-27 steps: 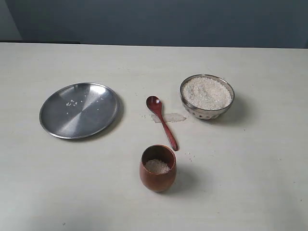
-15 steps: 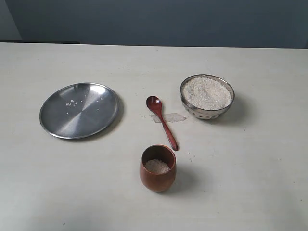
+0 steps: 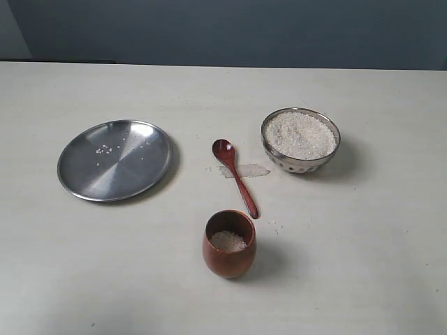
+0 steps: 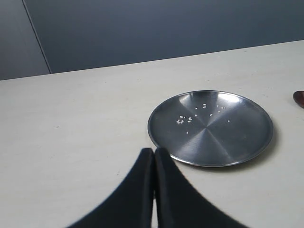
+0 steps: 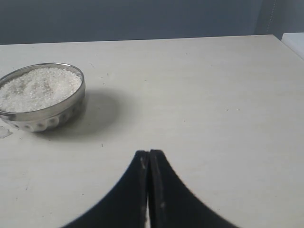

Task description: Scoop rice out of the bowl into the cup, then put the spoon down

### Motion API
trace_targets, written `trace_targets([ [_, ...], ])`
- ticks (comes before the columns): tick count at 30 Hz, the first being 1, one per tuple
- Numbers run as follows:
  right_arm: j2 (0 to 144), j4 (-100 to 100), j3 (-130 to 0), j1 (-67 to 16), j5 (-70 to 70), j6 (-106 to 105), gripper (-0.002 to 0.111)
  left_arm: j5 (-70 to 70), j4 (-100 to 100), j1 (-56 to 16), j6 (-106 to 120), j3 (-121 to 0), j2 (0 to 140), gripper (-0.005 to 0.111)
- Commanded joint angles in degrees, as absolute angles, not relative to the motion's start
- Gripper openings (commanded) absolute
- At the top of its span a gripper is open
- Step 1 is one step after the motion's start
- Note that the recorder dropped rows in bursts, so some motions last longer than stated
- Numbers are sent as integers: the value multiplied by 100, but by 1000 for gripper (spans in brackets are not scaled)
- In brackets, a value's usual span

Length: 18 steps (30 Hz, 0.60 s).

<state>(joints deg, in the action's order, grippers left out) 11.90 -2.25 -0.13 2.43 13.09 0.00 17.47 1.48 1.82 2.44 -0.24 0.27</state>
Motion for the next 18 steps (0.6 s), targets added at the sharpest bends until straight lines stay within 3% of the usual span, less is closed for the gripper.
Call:
trace_targets([
  [1,1181,-235,0,222,1271,0,0,1673,161,215,206,0,0,0],
  [18,1181,-235,0,222,1271,0,0,1545,755,215,218,0,0,0],
])
